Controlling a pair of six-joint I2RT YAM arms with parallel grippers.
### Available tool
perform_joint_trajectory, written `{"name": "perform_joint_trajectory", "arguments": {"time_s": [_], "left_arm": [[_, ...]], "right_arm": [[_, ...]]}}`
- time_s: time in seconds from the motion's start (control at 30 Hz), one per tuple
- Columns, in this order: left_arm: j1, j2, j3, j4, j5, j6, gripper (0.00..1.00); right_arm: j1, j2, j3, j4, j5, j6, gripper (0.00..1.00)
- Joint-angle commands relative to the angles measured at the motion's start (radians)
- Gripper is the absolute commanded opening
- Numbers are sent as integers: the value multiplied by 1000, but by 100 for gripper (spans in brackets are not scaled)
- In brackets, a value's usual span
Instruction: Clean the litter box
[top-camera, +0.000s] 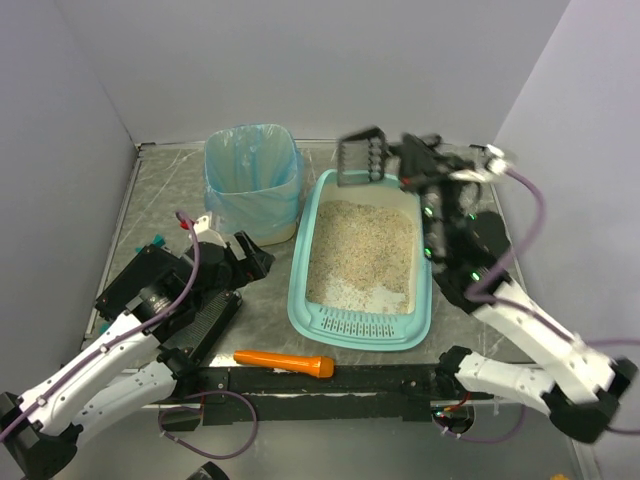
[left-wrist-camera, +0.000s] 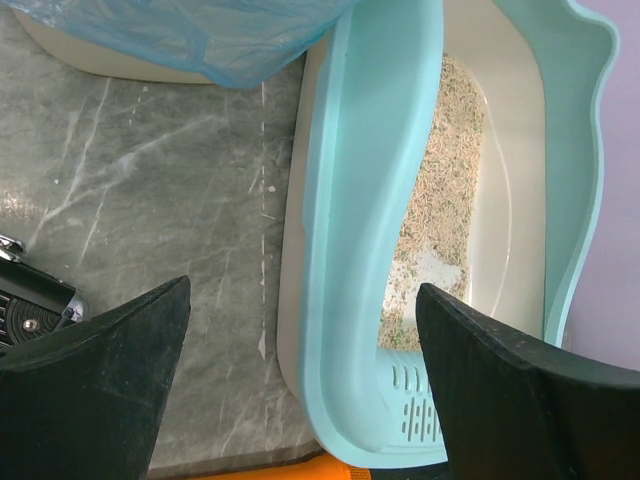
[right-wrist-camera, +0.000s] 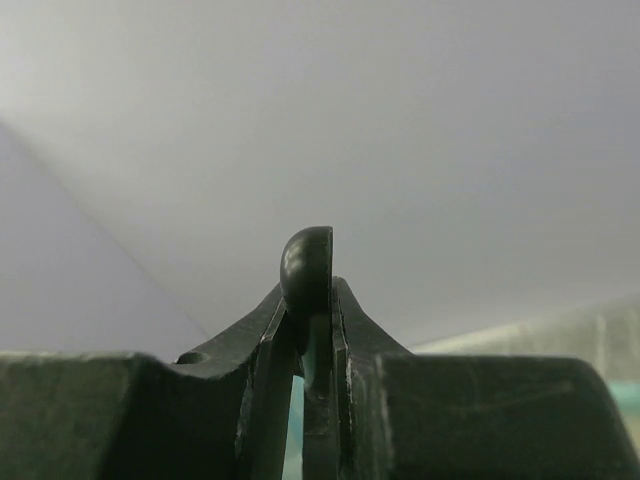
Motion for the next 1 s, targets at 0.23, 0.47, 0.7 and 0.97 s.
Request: {"name": "perform_joint_trajectory", "arguments": {"time_s": [0.23, 0.47, 0.7, 0.97], "left_arm": [[6, 2, -52, 78, 39, -22, 97], [7, -8, -67, 92, 36, -16, 97], [7, 0, -58, 95, 29, 3, 97], [6, -6, -65, 100, 27, -3, 97]], "right_arm": [[-3, -216, -467, -401, 149, 501, 16], [-6, -50, -460, -445, 95, 657, 21], [-56, -18, -489, -445, -60, 704, 30], [-107, -51, -495, -554, -80, 696, 55]]}}
